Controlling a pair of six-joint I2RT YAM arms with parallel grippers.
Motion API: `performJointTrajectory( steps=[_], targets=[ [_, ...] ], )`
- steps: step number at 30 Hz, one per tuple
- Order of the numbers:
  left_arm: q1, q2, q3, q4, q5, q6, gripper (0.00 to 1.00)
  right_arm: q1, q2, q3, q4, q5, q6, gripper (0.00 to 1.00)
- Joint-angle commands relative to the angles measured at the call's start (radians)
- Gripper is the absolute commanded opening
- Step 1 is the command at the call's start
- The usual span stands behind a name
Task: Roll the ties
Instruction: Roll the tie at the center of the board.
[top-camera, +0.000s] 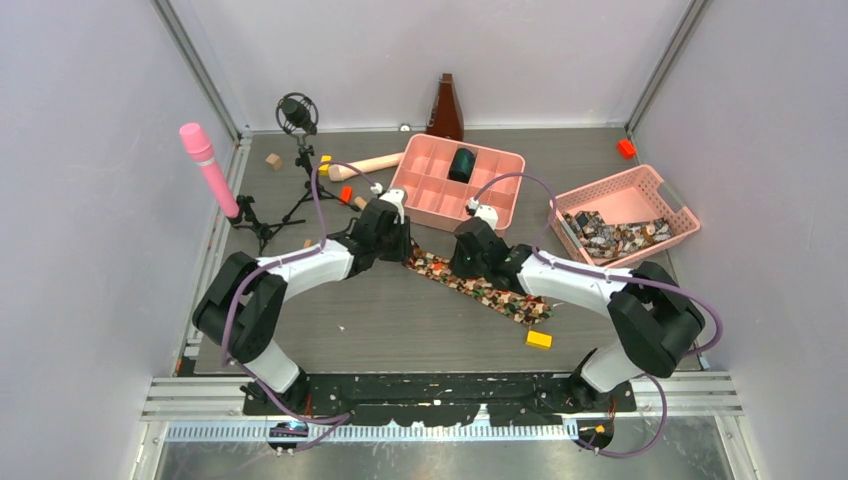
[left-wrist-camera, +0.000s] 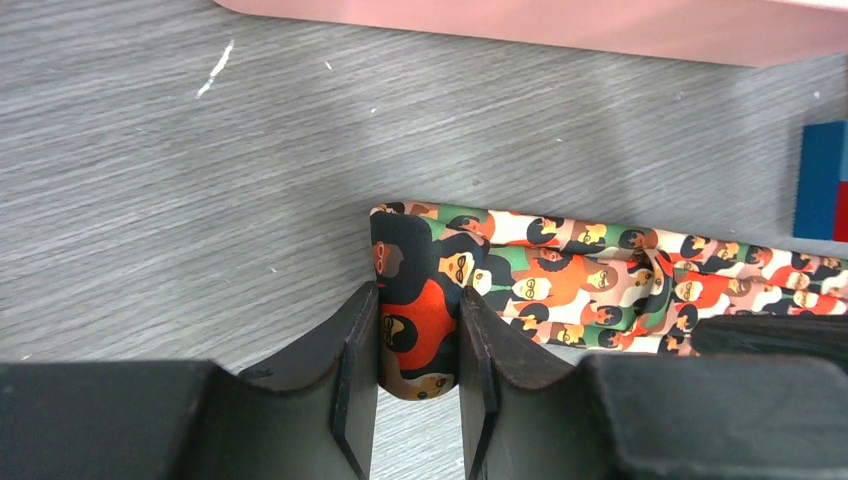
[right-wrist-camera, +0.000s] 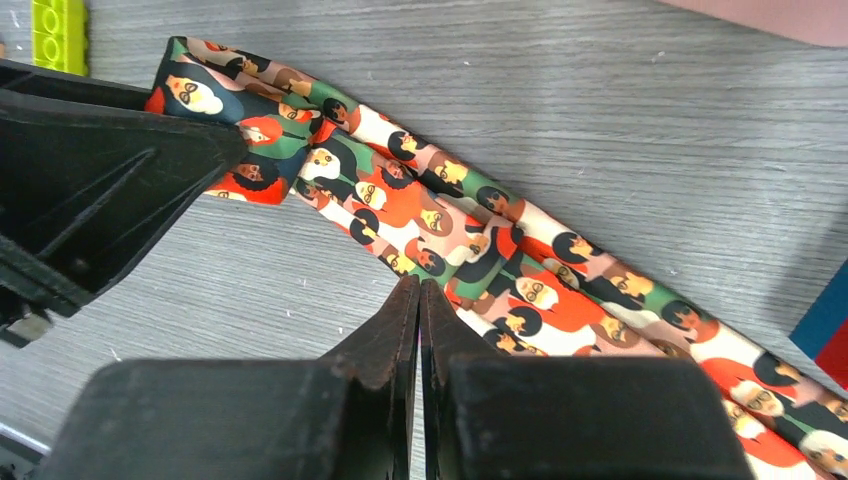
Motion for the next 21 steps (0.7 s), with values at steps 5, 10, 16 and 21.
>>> performJointTrajectory(
  steps=[5,10,16,21],
  targets=[
    [-0.056,0.011,0.079,-0.043,-0.223,0.032,0.00,-0.016,-0.088,-0.011,-0.023,0.043,-0.009,0.07],
    [-0.104,0.046,0.114,-0.066,-0.338,0.066,0.00,-0.025,-0.120,-0.019,-0.047,0.048,-0.013,0.06],
    [-0.144,0.096,0.141,-0.073,-0.464,0.102,0.00,-0.035,-0.166,-0.029,-0.072,0.063,-0.018,0.05],
    [-0.168,0.125,0.162,-0.073,-0.540,0.142,0.00,-0.039,-0.205,-0.033,-0.096,0.077,-0.027,0.05]
  ],
)
